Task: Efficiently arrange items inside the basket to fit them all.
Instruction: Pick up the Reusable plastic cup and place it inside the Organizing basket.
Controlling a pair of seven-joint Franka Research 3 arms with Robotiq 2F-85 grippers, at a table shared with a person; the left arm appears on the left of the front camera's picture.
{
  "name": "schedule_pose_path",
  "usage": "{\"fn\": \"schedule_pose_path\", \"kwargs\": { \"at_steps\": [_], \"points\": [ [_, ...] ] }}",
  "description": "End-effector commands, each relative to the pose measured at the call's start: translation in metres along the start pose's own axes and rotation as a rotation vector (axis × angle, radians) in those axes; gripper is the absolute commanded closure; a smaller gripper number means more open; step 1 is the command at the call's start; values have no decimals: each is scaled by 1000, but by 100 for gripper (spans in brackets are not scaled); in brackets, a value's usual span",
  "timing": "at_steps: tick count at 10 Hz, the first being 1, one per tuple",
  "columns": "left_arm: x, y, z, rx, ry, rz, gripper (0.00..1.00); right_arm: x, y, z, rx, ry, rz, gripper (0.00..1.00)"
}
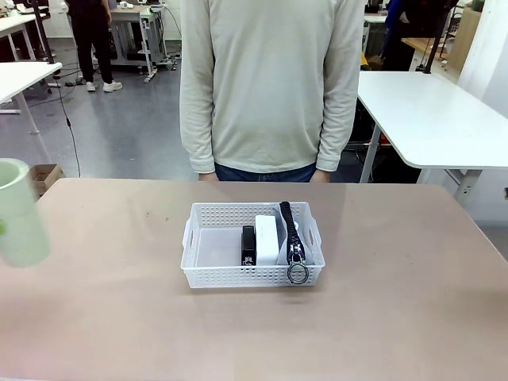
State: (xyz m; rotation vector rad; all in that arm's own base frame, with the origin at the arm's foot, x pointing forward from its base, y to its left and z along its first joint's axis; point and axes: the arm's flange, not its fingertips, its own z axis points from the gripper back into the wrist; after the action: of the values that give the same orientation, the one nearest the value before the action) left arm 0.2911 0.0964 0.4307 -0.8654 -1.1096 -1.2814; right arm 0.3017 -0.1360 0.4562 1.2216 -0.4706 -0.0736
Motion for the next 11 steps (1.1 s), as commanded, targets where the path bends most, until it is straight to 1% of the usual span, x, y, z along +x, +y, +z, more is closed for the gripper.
{"fn": "schedule_pose_path", "kwargs": {
  "at_steps": [1, 2, 3, 5, 6, 7, 8, 10, 11],
  "points": [
    [82, -15, -114, 4, 56, 132, 12, 2, 2, -1, 13, -7, 7, 0],
    [94, -21, -157, -122, 129, 178, 12, 2, 2, -1, 13, -7, 7, 0],
    [106, -20, -191, -101, 162, 210, 12, 2, 2, -1, 13, -7, 7, 0],
    [122, -10, -242, -48, 188, 363, 12, 2, 2, -1, 13, -7, 7, 0],
    [120, -6, -250, -43, 186, 418, 12, 2, 2, -1, 13, -7, 7, 0],
    [130, -1, -215, -248, 24, 415, 12, 2, 2, -1, 13, -7, 7, 0],
    [123, -21, -252, -71, 216, 350, 12, 2, 2, -1, 13, -7, 7, 0],
    [123, -21, -252, -71, 216, 350, 12, 2, 2, -1, 13, -7, 7, 0],
    [120, -14, -249, -111, 180, 386, 12, 2, 2, -1, 13, -7, 7, 0]
  ]
}}
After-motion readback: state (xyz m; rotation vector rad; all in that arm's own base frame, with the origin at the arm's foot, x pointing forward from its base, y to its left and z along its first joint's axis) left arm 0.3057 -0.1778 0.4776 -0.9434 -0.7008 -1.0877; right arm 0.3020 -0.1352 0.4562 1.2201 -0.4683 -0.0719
